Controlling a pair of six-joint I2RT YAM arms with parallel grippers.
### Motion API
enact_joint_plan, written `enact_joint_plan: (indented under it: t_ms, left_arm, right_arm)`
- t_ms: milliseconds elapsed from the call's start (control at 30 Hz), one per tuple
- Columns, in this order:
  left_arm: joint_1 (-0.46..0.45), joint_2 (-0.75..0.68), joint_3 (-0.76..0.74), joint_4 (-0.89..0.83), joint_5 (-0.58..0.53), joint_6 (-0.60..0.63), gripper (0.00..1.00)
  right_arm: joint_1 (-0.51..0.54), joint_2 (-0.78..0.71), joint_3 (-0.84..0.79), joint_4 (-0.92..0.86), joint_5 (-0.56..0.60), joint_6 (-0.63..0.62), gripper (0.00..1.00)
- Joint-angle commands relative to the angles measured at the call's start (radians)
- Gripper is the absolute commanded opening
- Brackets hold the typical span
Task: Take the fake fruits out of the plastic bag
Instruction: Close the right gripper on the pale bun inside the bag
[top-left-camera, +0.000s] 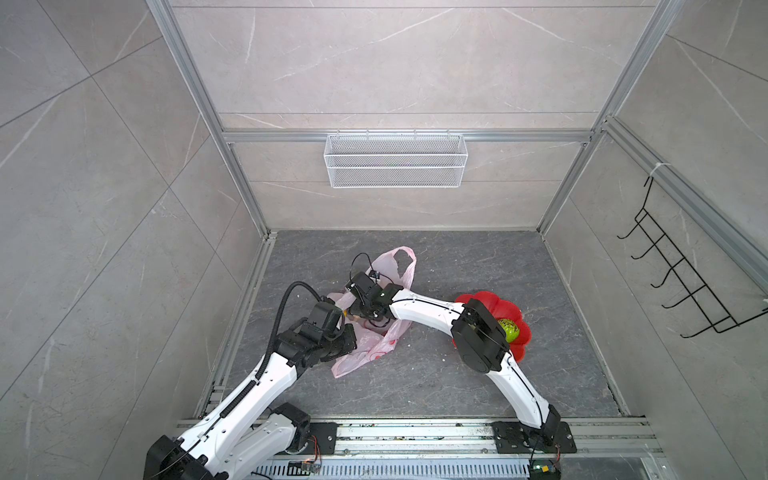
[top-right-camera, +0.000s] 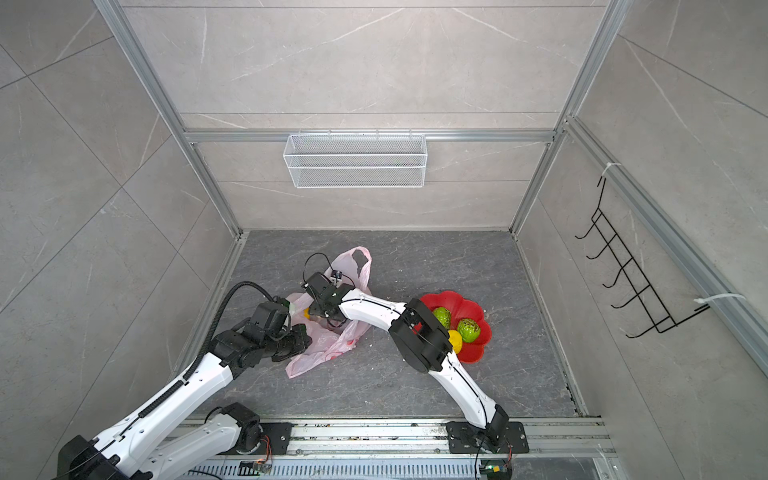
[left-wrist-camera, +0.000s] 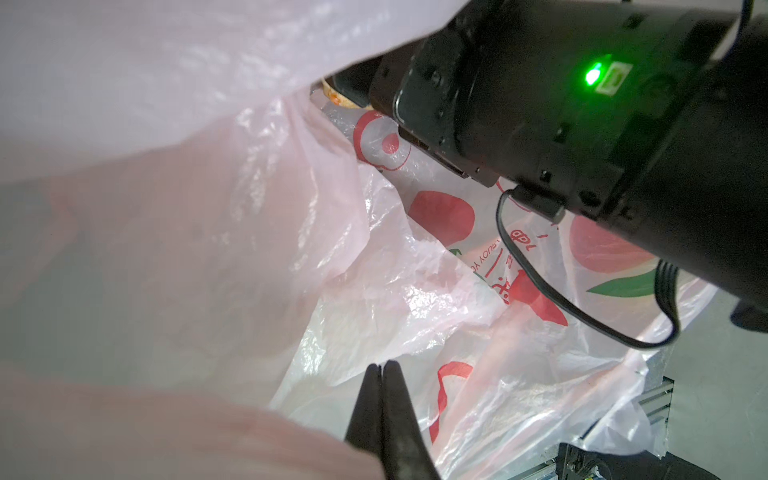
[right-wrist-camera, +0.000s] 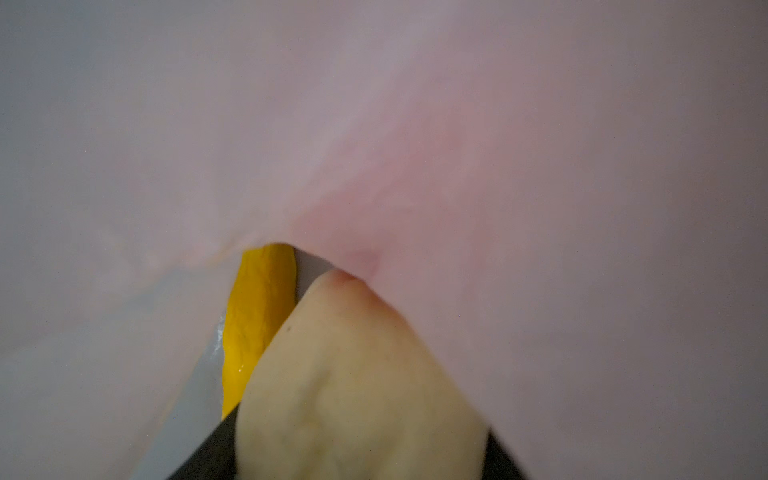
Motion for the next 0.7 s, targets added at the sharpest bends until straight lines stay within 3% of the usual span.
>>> enact_joint_plan:
  t_ms: [0,167,667]
  left_arm:
    - [0.005,-0.007,0.004,0.026,0.012,0.018,0.00]
    - [0.004,-0.002,0.007,0.027,0.005,0.018,0.00]
    - [0.005,0.042,0.042,0.084,-0.068,0.010,0.00]
  right_arm:
    - [-0.004,0.006,-0.008,-0.013,0.015,-0.008,0.61]
    - [-0.005,-0.016,-0.021,-0.008,0.009,-0.027,0.51]
    - [0.003,-0.219,-0.176,-0.013,-0.072,-0.161,0.44]
